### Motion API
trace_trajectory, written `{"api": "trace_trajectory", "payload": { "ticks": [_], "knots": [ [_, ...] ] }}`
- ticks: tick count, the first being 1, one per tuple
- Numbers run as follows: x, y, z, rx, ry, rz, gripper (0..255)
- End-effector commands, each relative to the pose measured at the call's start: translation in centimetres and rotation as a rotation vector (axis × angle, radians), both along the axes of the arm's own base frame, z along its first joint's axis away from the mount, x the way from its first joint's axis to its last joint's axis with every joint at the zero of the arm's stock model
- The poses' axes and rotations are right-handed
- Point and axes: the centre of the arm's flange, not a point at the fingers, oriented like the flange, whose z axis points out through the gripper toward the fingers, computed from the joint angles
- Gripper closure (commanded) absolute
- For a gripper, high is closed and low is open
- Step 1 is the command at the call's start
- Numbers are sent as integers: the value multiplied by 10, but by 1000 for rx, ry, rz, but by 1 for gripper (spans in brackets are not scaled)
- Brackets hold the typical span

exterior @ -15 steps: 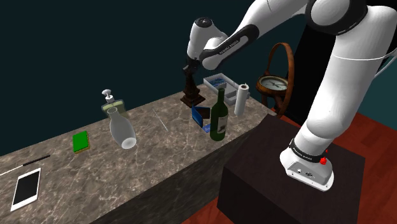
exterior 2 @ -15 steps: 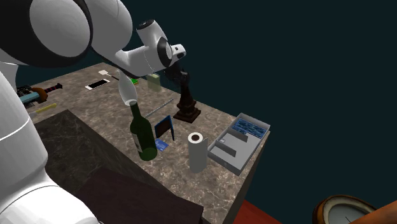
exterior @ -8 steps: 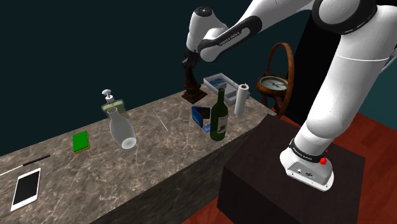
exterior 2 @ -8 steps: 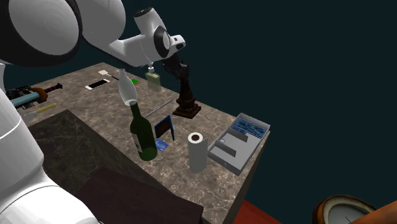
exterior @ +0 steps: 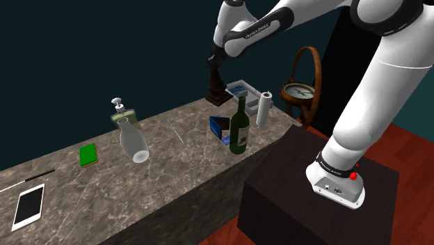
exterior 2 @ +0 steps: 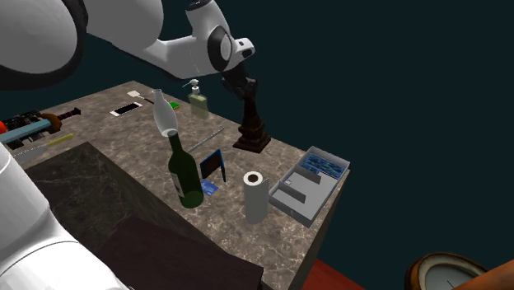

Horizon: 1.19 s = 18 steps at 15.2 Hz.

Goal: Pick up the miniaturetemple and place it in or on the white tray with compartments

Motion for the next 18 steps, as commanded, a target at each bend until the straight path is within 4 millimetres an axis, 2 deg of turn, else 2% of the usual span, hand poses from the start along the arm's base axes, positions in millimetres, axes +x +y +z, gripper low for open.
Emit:
{"api": "trace_trajectory", "payload": {
  "ticks": [1,18],
  "knots": [
    [-3,-24,5,-1,-2,2,255],
    [-38,-242,46,-1,-2,2,255]
  ]
}}
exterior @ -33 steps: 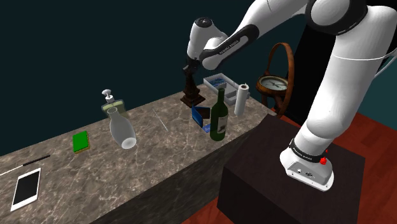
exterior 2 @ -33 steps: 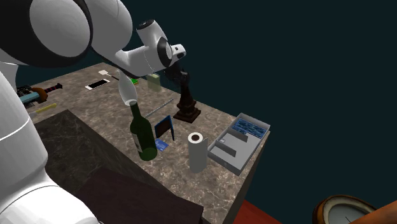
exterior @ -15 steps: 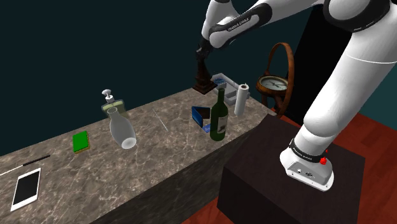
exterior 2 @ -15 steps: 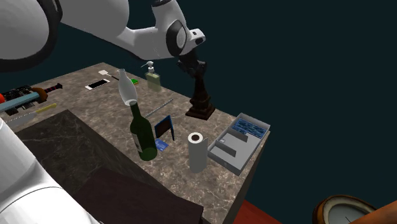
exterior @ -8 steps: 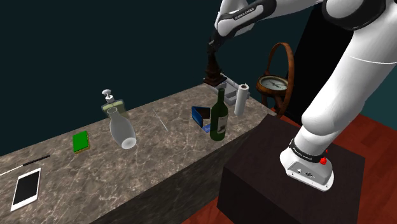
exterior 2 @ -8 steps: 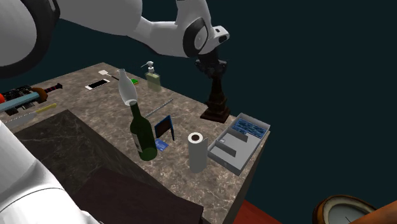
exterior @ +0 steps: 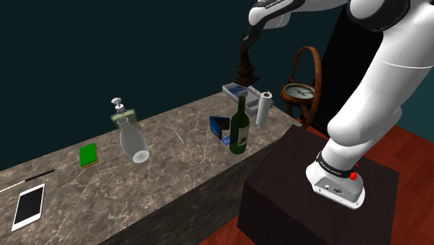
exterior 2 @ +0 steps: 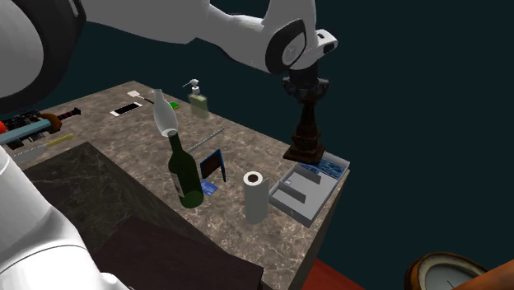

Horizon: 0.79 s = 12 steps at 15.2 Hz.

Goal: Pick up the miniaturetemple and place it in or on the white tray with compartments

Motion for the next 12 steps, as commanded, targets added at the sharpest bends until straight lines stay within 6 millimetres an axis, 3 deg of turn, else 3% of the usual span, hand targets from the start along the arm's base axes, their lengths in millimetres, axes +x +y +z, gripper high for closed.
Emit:
{"api": "trace_trajectory", "payload": {
  "ticks": [1,3,12],
  "knots": [
    [-5,-27,6,-1,-2,2,255],
    [-11,-63,12,-1,-2,2,255],
    [-11,-63,-35,-1,-2,2,255]
  ]
}}
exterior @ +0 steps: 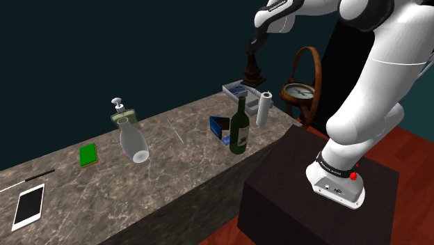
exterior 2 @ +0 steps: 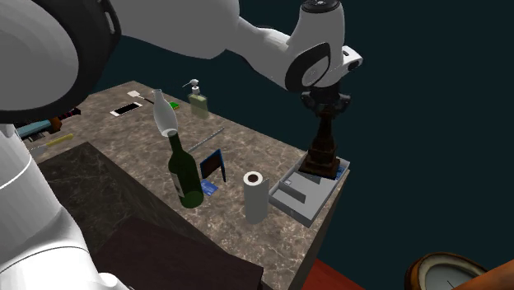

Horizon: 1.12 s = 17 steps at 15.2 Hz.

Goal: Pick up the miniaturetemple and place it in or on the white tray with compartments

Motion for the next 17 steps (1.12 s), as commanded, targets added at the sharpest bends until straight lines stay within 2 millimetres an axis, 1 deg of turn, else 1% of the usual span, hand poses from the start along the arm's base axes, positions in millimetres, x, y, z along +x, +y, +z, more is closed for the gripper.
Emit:
{"api": "trace_trajectory", "payload": {
  "ticks": [1,17],
  "knots": [
    [1,1,-10,-1,-3,0,255],
    [1,1,-92,-1,-3,0,255]
  ]
}}
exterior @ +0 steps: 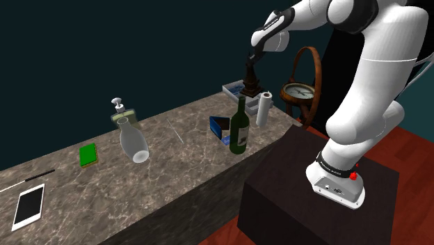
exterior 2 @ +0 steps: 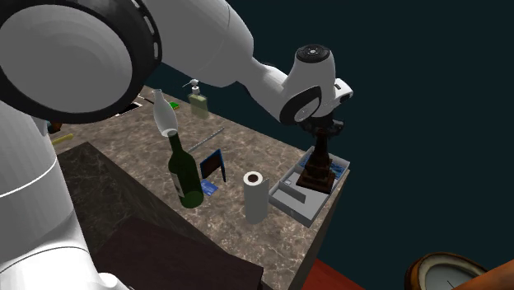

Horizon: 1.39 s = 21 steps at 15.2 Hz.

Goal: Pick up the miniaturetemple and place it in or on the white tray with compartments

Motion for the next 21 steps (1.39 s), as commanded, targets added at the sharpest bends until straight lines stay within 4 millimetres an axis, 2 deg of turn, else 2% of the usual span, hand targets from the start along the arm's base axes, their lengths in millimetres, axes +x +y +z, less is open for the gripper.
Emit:
{"api": "trace_trajectory", "payload": {
  "ticks": [1,8,9,14,18,21],
  "knots": [
    [1,2,-9,4,8,2,255],
    [1,2,-9,4,8,2,255],
    [0,3,-10,4,7,2,0],
    [1,2,-9,4,8,2,0],
    [-21,10,36,4,8,2,0],
    [-21,10,36,4,8,2,0]
  ]
}}
